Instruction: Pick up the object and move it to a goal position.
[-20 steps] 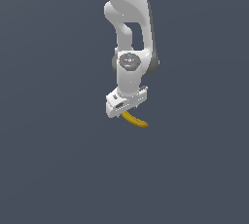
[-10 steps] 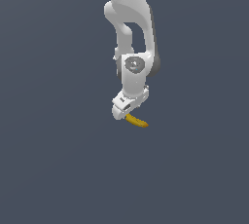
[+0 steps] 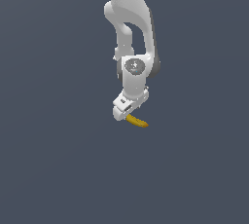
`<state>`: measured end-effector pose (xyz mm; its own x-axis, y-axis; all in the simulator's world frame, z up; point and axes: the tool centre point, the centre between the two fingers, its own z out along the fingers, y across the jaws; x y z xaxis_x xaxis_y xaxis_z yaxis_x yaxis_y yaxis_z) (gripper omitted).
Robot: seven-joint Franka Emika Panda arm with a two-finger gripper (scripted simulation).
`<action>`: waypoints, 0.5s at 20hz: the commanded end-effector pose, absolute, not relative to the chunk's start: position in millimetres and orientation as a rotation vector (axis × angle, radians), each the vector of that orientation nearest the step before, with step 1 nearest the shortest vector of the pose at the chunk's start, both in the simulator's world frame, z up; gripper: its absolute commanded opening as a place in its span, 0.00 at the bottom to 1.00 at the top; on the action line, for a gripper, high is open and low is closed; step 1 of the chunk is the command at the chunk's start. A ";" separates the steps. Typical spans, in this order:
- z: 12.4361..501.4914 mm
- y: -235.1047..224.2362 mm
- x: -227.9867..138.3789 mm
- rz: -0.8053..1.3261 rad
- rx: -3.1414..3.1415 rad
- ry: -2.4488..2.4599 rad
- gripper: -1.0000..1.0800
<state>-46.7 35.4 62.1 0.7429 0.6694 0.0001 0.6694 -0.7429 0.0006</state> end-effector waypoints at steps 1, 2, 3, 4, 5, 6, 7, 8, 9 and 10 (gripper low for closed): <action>53.1 35.7 -47.5 -0.001 2.932 1.128 0.96; 48.3 35.8 -47.7 -0.001 2.931 1.129 0.96; 42.8 35.9 -47.9 -0.001 2.931 1.130 0.96; 37.4 35.6 -48.0 -0.001 2.931 1.130 0.96; 32.8 35.9 -48.2 0.000 2.931 1.132 0.96; 28.8 35.7 -48.2 0.000 2.931 1.132 0.96; 25.6 36.0 -48.1 0.000 2.930 1.133 0.96; 23.0 35.8 -47.9 0.000 2.930 1.133 0.96; 21.1 35.8 -47.7 0.000 2.930 1.133 0.96; 19.7 35.7 -47.6 0.000 2.930 1.133 0.96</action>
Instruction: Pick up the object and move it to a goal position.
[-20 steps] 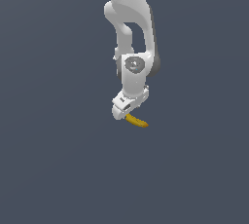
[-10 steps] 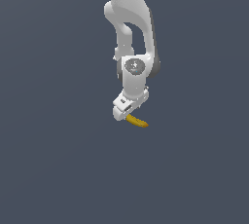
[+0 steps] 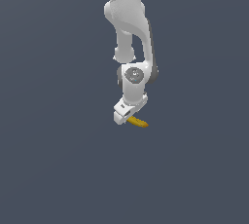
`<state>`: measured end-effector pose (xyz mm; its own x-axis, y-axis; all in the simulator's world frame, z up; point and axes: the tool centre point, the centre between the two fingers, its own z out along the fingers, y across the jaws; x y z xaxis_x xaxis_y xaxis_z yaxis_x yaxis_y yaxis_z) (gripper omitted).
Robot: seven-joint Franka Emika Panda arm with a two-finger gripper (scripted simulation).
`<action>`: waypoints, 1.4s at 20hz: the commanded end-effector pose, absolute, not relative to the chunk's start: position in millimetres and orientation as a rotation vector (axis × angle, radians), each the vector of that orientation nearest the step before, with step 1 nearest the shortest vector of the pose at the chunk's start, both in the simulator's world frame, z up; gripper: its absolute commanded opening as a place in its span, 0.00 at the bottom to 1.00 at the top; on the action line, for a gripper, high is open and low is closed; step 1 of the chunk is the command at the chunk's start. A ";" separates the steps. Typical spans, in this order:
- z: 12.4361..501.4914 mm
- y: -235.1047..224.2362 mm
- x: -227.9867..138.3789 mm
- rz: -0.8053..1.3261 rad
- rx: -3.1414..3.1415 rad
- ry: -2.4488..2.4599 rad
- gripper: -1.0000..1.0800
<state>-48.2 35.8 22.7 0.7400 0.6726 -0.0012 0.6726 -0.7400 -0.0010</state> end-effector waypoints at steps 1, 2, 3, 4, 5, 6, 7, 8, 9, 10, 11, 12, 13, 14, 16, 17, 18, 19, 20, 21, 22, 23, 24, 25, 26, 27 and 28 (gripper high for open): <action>18.9 35.7 -47.4 0.000 -2.930 -1.133 0.96; 18.6 35.7 -47.4 0.000 -2.930 -1.133 0.96; 18.6 35.7 -47.4 0.000 -2.930 -1.133 0.00; 18.6 35.7 -47.4 0.000 -2.930 -1.133 0.00; 18.6 35.7 -47.4 0.000 -2.930 -1.133 0.00; 18.6 35.7 -47.4 0.000 -2.930 -1.133 0.00; 18.6 35.7 -47.4 0.000 -2.930 -1.133 0.00; 18.6 35.7 -47.4 0.000 -2.930 -1.133 0.00; 18.6 35.7 -47.4 0.000 -2.930 -1.133 0.00; 18.6 35.7 -47.4 0.000 -2.930 -1.133 0.00; 18.6 35.7 -47.4 0.000 -2.930 -1.133 0.00; 18.6 35.7 -47.4 0.000 -2.930 -1.133 0.00; 19.9 34.8 -46.5 -0.003 -2.932 -1.132 0.00; 20.2 34.9 -46.5 -0.003 -2.932 -1.132 0.00; 22.7 35.6 -46.1 -0.003 -2.932 -1.132 0.00; 24.9 36.3 -45.8 -0.003 -2.932 -1.132 0.00; 27.8 37.1 -45.3 -0.003 -2.932 -1.132 0.00; 31.2 38.2 -44.8 -0.003 -2.932 -1.132 0.00; 35.3 39.4 -44.1 -0.003 -2.932 -1.132 0.00; 40.0 40.8 -43.4 -0.003 -2.932 -1.132 0.00; 45.1 42.6 -42.6 -0.002 -2.932 -1.133 0.00; 51.0 44.4 -41.6 -0.002 -2.932 -1.133 0.00; 57.4 46.3 -40.6 -0.002 -2.932 -1.133 0.00; 64.4 48.4 -39.4 -0.002 -2.932 -1.133 0.00; 71.9 50.6 -38.2 -0.002 -2.932 -1.133 0.00; 79.7 53.3 -36.9 -0.002 -2.931 -1.134 0.00; 88.3 55.9 -35.4 -0.002 -2.931 -1.134 0.00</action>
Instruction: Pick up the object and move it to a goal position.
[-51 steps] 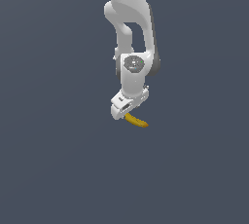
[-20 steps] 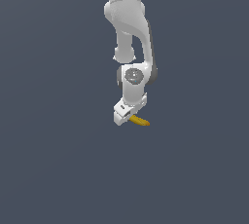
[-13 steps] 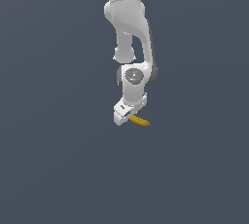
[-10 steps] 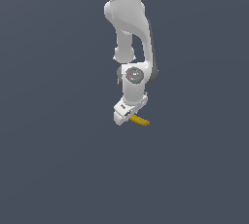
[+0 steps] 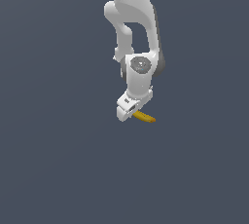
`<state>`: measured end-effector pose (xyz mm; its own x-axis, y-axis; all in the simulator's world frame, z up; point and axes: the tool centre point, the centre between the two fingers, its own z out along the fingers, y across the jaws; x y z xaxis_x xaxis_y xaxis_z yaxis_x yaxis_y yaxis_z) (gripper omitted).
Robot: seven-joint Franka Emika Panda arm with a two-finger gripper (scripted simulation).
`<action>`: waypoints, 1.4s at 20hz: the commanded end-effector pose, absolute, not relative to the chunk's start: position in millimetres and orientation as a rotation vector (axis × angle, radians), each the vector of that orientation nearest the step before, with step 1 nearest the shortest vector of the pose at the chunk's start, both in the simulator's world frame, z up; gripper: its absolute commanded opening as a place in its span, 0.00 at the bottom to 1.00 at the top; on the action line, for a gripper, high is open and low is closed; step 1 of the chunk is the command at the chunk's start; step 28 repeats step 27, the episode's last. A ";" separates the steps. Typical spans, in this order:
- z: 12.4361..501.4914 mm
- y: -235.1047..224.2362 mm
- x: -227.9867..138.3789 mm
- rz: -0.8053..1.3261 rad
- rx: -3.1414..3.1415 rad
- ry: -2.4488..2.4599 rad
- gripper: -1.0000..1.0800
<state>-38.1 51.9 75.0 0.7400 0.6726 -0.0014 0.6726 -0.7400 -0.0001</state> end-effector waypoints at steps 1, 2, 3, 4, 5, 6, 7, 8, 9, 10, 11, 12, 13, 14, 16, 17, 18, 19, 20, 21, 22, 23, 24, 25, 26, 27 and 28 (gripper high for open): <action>97.4 58.6 -33.9 0.002 2.929 1.133 0.00; 106.9 61.5 -32.2 0.002 2.929 1.133 0.00; 116.6 64.8 -30.5 0.001 2.929 1.134 0.00; 126.9 67.9 -28.6 0.001 2.929 1.134 0.00; 137.0 71.0 -26.7 0.001 2.929 1.134 0.00; 146.6 74.1 -24.9 0.001 2.929 1.135 0.00; 155.8 76.9 -23.1 0.001 2.929 1.135 0.00; 164.5 79.5 -21.5 0.001 2.929 1.135 0.00; 172.6 82.0 -19.8 0.001 2.929 1.135 0.00; 180.0 84.3 -18.2 0.001 2.930 1.135 0.00; 186.9 86.4 -16.7 0.001 2.930 1.135 0.00; 193.3 88.4 -15.2 0.001 2.930 1.135 0.00; 199.1 90.2 -13.8 0.001 2.930 1.135 0.00; 204.3 91.8 -12.6 0.001 2.930 1.135 0.00; 213.3 94.6 -10.4 0.001 2.930 1.135 0.00; 216.7 95.4 -9.3 0.000 2.930 1.134 0.00; 219.9 96.4 -8.5 0.000 2.930 1.134 0.00; 222.5 97.2 -7.8 0.000 2.930 1.134 0.00; 224.5 97.8 -7.2 0.000 2.930 1.134 0.00; 226.1 98.3 -6.7 0.000 2.930 1.134 0.00; 227.0 98.6 -6.3 0.000 2.930 1.134 0.00; 227.5 98.8 -6.0 0.000 2.930 1.134 0.00; 227.4 98.8 -5.7 0.000 2.930 1.134 0.00; 226.8 98.6 -5.6 0.000 2.930 1.134 0.00; 226.0 98.4 -5.6 0.000 2.930 1.134 0.00; 225.7 98.2 -5.6 0.000 2.930 1.133 0.00; 225.7 98.2 -5.6 0.000 2.930 1.133 0.00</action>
